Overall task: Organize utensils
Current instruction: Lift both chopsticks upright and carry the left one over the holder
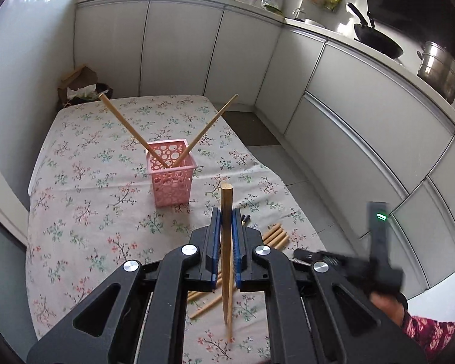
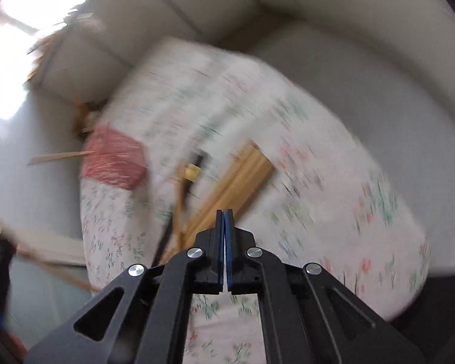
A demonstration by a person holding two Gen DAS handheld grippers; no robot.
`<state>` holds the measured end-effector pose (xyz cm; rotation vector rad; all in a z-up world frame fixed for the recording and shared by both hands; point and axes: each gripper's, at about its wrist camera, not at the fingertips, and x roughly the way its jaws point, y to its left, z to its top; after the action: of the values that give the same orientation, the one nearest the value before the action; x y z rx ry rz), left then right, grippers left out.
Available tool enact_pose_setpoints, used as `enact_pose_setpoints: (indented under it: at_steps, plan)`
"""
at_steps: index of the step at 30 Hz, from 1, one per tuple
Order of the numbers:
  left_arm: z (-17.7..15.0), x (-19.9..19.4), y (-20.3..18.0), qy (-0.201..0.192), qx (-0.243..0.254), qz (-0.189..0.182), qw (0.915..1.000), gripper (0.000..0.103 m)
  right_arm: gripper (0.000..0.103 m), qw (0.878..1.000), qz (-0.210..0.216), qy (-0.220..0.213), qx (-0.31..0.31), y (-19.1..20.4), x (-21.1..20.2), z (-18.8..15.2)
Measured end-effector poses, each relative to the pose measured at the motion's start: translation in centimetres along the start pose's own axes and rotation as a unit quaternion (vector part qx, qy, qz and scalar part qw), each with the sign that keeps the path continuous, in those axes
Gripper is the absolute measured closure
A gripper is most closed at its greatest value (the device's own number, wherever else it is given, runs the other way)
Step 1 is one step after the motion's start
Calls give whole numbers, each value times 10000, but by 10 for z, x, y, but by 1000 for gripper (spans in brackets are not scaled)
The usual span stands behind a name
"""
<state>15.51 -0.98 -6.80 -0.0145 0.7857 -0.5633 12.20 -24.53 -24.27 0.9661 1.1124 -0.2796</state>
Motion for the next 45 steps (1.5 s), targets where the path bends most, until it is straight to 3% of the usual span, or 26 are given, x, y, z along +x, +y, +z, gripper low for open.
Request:
enact_pose_setpoints:
  at_steps: [2,4,15,20,22,24,26,29,33,36,45]
  plan:
    - [-1,-5,-3,-117,-12,-78,9999,96,85,9992,-295,223,156,3,17,14]
    - [0,-11,-6,-241,58,-198,9995,96,84,9972,-615,333,251,11,28,24]
    - [3,-52,7,-878,131,-668,9938,96,83,9873,-1571,77,202,34,52,38]
    - [2,-66,12,-1059,120,-647,9922,96,89,9818,-1876,14,-279,37,55,34]
    - [2,-67,14,-1064,63,-590,9926,96,95,9844,-1713,9,-400,30,51,34]
    - [0,-67,17,-1047,6,-515,9932,96,96,9919,-1211,-31,-386,16,44,33]
    - [-1,-70,20,-1078,-86,-480,9930,96,96,9953,-661,-353,-612,8,28,28]
    - [-1,-73,21,-1115,-189,-452,9926,96,96,9893,-286,-846,-1157,9,3,9]
    - [-4,-76,16,-1200,-346,-321,9916,96,96,9677,111,-1690,-1870,18,-44,-24]
    - [-2,-75,9,-1173,-398,-268,9919,96,95,9425,293,-2297,-2411,29,-80,-47]
    - [7,-74,-13,-1116,-329,-106,9931,96,95,9052,966,-3023,-2828,34,-140,-63]
